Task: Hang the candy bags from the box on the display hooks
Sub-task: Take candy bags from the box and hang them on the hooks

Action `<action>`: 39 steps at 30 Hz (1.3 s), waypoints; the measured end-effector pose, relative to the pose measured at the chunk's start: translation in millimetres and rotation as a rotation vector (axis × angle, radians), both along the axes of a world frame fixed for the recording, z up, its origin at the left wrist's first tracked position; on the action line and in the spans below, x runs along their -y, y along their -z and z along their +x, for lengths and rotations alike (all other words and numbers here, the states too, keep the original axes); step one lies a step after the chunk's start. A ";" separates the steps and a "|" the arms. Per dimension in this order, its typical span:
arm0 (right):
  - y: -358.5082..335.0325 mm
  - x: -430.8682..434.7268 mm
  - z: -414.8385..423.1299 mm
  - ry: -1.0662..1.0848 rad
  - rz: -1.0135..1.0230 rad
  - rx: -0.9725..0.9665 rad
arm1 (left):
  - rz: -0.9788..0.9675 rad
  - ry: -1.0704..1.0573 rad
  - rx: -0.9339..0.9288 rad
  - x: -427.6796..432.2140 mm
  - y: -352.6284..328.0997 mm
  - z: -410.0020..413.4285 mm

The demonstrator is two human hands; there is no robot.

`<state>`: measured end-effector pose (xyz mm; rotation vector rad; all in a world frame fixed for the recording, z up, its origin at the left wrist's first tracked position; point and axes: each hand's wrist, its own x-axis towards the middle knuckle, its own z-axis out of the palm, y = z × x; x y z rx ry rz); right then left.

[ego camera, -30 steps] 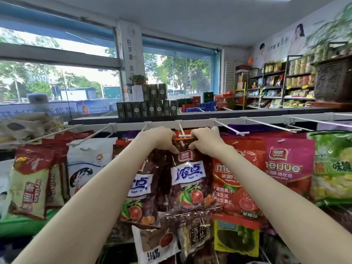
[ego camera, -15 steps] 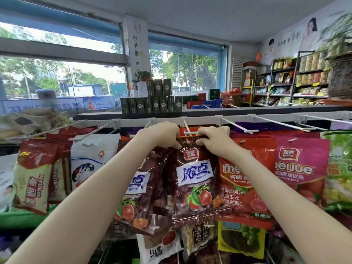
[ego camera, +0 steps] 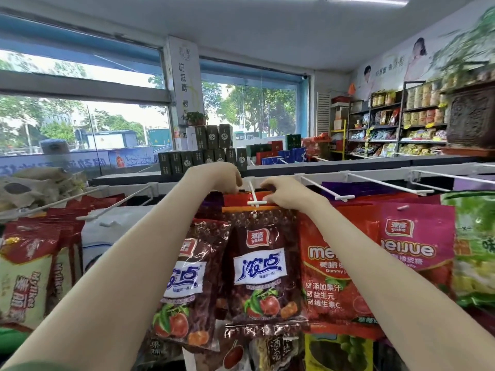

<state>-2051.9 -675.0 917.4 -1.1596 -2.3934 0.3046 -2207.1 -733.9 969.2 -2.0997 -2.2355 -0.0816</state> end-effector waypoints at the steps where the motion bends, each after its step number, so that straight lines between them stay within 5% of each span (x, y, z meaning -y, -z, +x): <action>1: -0.2 -4.0 -3.8 0.018 0.000 0.073 | -0.002 -0.016 -0.056 -6.4 3.3 0.5; 10: -9.3 -21.3 -17.1 -0.015 0.028 0.219 | -0.195 -0.093 -0.252 -36.0 8.6 -3.0; 19: -6.2 -25.3 -20.5 -0.069 0.092 0.232 | -0.317 -0.133 -0.176 -37.6 11.6 3.0; 23: -6.6 -30.2 -14.9 -0.111 0.031 0.170 | -0.353 -0.088 -0.279 -33.9 7.3 7.6; 29: -13.0 -42.2 -12.3 -0.037 0.048 -0.108 | -0.329 -0.066 -0.106 -37.9 -2.5 -3.7; 33: -11.0 -51.7 -26.1 0.048 0.053 0.098 | -0.237 -0.032 -0.007 -51.2 -3.9 -16.1; 39: -10.9 -67.0 -47.4 0.118 0.072 0.304 | -0.321 -0.078 -0.142 -56.0 -0.8 -16.9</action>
